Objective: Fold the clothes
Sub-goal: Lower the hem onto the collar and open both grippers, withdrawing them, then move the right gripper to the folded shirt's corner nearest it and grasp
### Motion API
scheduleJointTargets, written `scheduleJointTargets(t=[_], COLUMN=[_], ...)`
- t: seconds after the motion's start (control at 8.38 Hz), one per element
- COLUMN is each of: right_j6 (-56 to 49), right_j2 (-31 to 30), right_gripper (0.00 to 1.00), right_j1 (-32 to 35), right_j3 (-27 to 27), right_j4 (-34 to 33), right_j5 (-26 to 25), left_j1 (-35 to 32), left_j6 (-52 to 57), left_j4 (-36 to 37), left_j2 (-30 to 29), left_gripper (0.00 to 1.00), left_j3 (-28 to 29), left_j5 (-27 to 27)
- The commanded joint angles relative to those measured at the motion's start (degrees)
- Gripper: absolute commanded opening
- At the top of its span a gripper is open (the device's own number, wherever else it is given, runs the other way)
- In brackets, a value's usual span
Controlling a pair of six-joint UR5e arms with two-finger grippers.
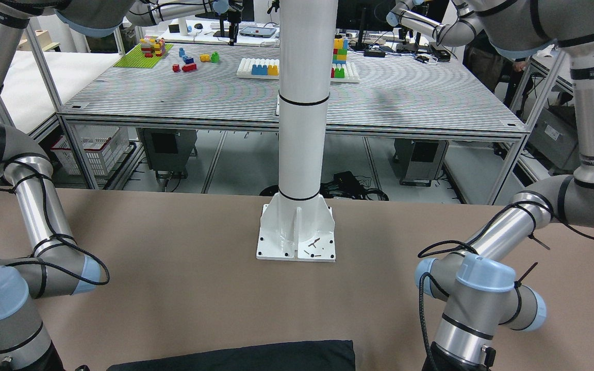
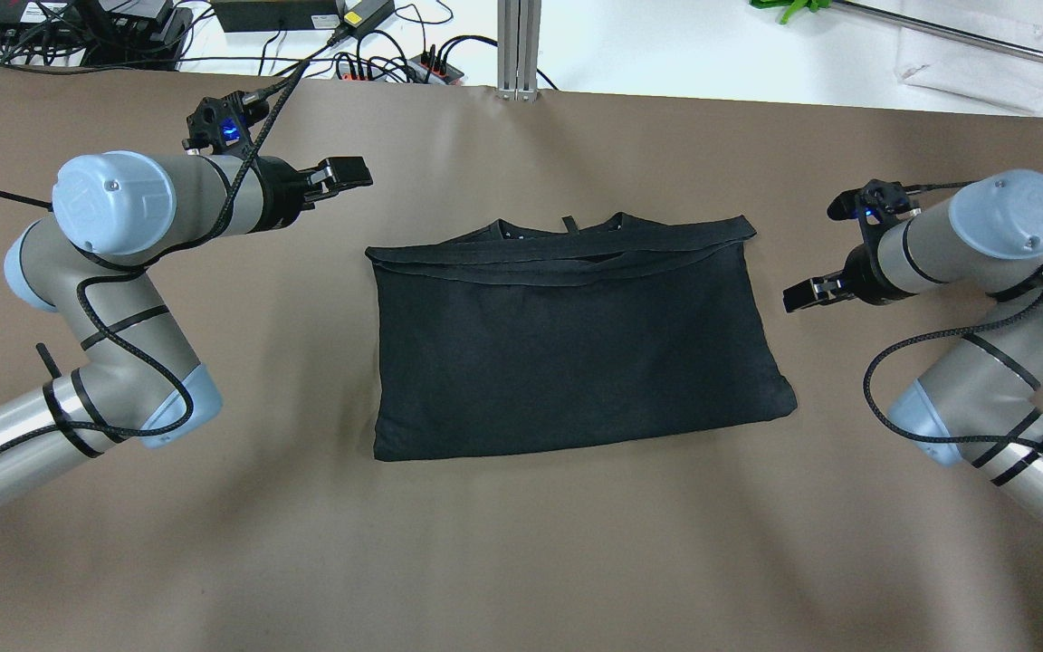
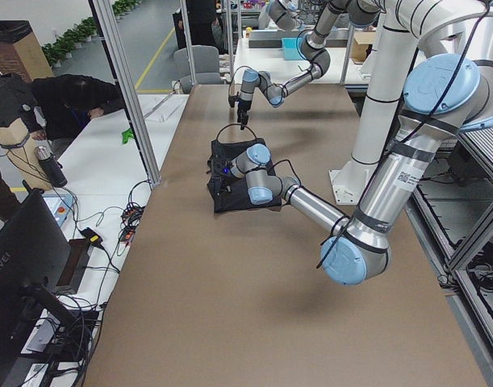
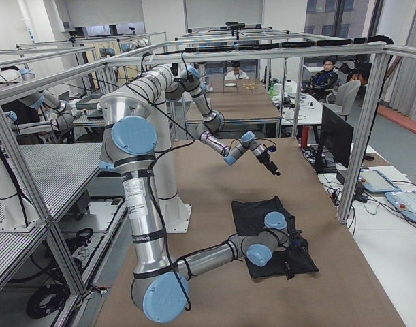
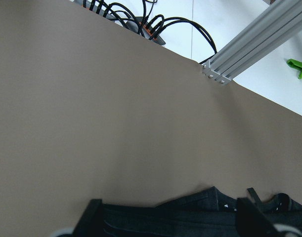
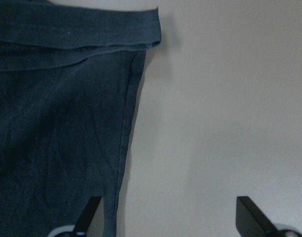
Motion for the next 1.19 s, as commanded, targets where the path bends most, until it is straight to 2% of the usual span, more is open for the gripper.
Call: scheduleJointTargets(t=[0.0, 0.6, 0.95, 1.07], right_j6=[7.11, 16.96, 19.44, 19.44], right_j2=[-2.16, -4.62, -8.82, -8.84], right_gripper=[0.94, 0.94, 0.94, 0.92], right_j1=[-5.02, -10.83, -12.95, -13.13], right_j3=[1.20, 2.87, 9.45, 9.38], right_j4=[-0.09, 0.08, -0.09, -0.09], right_j5=[-1.72, -3.58, -3.50, -3.41], left_j1=[0.00, 0.08, 0.35, 0.43], left_j6=[0.00, 0.00, 0.00, 0.00], left_j4=[0.00, 0.00, 0.61, 0.88], left_j2=[0.28, 0.11, -0.59, -0.68], left_gripper=[0.94, 0.95, 0.95, 0.95], left_j3=[-0.48, -0.13, 0.04, 0.04], left_j5=[0.14, 0.31, 0.40, 0.32])
